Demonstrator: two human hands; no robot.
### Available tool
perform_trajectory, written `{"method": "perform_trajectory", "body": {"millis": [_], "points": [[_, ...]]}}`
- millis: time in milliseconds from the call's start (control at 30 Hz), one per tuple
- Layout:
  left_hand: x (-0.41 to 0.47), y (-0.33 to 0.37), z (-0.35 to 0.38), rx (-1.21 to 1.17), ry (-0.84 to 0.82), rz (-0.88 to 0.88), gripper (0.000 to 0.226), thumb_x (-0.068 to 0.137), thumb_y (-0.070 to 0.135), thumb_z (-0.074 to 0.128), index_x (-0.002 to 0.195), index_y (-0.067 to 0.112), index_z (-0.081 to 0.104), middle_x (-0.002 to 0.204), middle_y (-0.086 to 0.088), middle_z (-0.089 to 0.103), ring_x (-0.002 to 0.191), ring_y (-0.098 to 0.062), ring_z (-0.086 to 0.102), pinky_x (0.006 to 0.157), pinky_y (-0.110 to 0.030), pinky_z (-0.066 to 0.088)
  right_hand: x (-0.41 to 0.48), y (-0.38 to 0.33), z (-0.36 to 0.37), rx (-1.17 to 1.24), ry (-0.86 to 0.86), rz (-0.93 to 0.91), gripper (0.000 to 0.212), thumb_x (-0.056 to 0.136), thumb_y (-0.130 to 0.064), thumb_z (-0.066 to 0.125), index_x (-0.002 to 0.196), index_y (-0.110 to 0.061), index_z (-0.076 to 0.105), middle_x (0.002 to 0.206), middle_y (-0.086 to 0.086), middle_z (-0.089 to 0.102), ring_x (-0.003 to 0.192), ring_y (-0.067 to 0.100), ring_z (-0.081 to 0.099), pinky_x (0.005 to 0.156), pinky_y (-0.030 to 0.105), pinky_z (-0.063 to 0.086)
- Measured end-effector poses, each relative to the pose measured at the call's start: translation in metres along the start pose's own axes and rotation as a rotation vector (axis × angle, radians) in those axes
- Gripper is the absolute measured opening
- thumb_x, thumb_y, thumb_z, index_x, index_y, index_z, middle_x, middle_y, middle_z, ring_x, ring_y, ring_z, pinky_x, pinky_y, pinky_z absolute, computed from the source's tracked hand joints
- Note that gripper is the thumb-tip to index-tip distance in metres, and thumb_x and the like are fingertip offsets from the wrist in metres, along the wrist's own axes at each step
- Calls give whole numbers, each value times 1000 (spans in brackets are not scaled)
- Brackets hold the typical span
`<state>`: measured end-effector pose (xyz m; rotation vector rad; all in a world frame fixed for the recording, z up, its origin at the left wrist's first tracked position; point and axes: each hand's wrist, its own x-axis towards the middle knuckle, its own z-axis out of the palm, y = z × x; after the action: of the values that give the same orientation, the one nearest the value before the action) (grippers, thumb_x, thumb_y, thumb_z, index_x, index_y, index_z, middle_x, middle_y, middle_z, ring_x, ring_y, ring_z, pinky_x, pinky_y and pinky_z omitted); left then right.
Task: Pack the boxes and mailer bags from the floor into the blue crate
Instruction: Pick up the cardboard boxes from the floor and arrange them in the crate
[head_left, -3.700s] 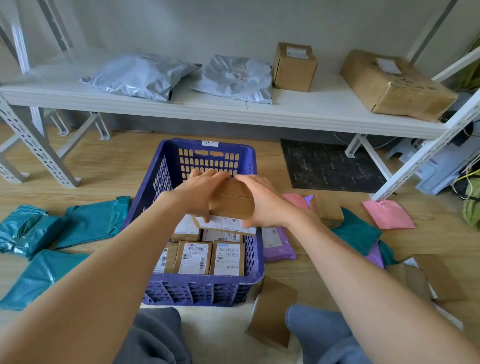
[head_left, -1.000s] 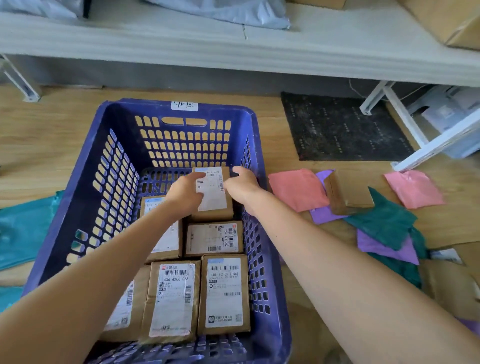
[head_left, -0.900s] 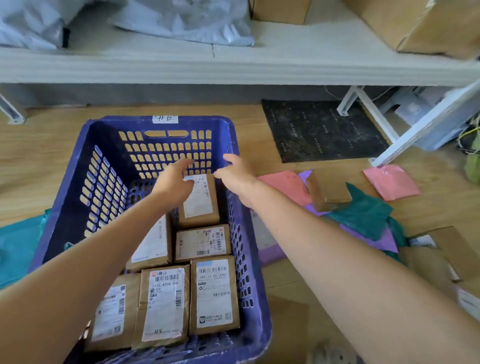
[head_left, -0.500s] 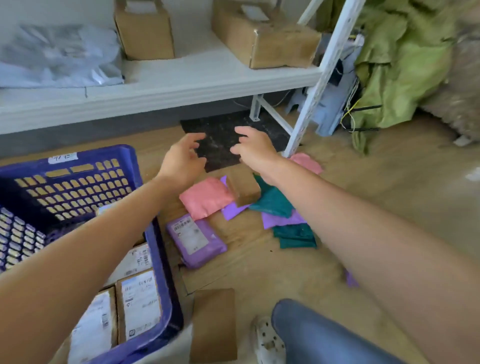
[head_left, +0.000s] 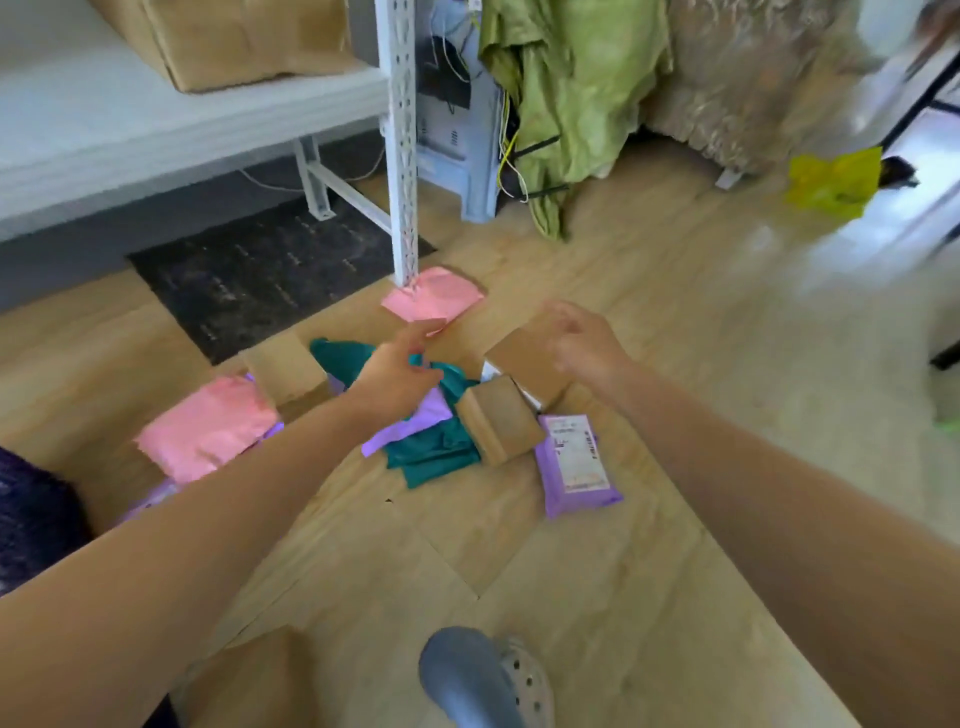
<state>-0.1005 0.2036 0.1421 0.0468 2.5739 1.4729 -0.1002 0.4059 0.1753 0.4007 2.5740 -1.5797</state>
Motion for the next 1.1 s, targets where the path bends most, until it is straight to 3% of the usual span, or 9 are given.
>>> {"method": "perform_trajectory", "body": {"millis": [133, 233, 300, 467, 567, 667, 767, 867, 1100], "points": [[16, -16, 64, -60, -139, -75, 51, 89, -1, 55, 134, 20, 47, 111, -7, 51, 88, -15, 55, 56, -9, 43, 13, 69, -22, -44, 14, 56, 45, 87, 8, 51, 130, -5, 52, 105, 3, 52, 92, 16, 48, 63, 13, 36], [23, -34, 106, -93, -225, -156, 49, 88, -7, 51, 131, 15, 50, 82, 0, 48, 64, -6, 49, 46, -6, 39, 16, 117, -30, 11, 29, 173, 42, 86, 8, 50, 125, -7, 55, 88, 0, 57, 74, 13, 52, 57, 14, 40], [28, -49, 130, -105, -289, -219, 57, 82, -5, 57, 136, 13, 47, 78, -1, 47, 53, 1, 48, 48, -12, 41, 20, 148, -30, 14, 40, 237, 43, 86, 8, 50, 127, -5, 54, 102, 7, 62, 88, 18, 57, 63, 18, 42], [30, -68, 189, -193, -376, -469, 40, 93, 2, 50, 131, 14, 50, 103, -4, 53, 75, -13, 51, 60, -21, 44, 25, 203, -27, 40, 34, 382, 43, 87, 11, 49, 127, -3, 53, 110, 11, 58, 93, 15, 51, 44, 2, 36], [24, -73, 221, -199, -429, -608, 30, 94, 3, 44, 117, 21, 52, 103, -4, 53, 83, -18, 49, 73, -31, 41, 28, 231, -20, 59, 10, 461, 51, 87, 9, 52, 135, -6, 46, 131, 14, 54, 106, 17, 52, 63, 8, 40], [20, -85, 245, -233, -490, -624, 48, 92, 0, 45, 135, 20, 44, 107, -1, 52, 77, -15, 49, 67, -26, 39, 29, 249, -17, 82, 7, 502, 52, 88, 7, 52, 138, -5, 43, 134, 15, 51, 125, 23, 48, 80, 17, 35], [18, -90, 255, -193, -532, -580, 59, 93, 6, 45, 144, 31, 28, 118, 8, 46, 98, -19, 48, 79, -33, 43, 28, 255, -14, 119, 2, 512, 48, 89, 8, 49, 136, -2, 45, 116, 5, 53, 117, 23, 53, 73, 16, 38], [17, -93, 261, -201, -556, -619, 65, 95, 10, 43, 147, 39, 18, 129, 14, 43, 110, -21, 49, 85, -38, 44, 27, 261, -6, 164, 21, 510, 40, 86, 11, 49, 124, -1, 55, 119, 13, 63, 97, 18, 56, 60, 14, 42], [8, -83, 265, -246, -492, -661, 52, 90, 9, 44, 137, 31, 39, 132, 9, 51, 115, -21, 48, 88, -38, 44, 19, 268, 5, 218, 12, 546, 38, 86, 5, 53, 124, -2, 56, 121, 14, 63, 96, 19, 57, 69, 20, 44]]}}
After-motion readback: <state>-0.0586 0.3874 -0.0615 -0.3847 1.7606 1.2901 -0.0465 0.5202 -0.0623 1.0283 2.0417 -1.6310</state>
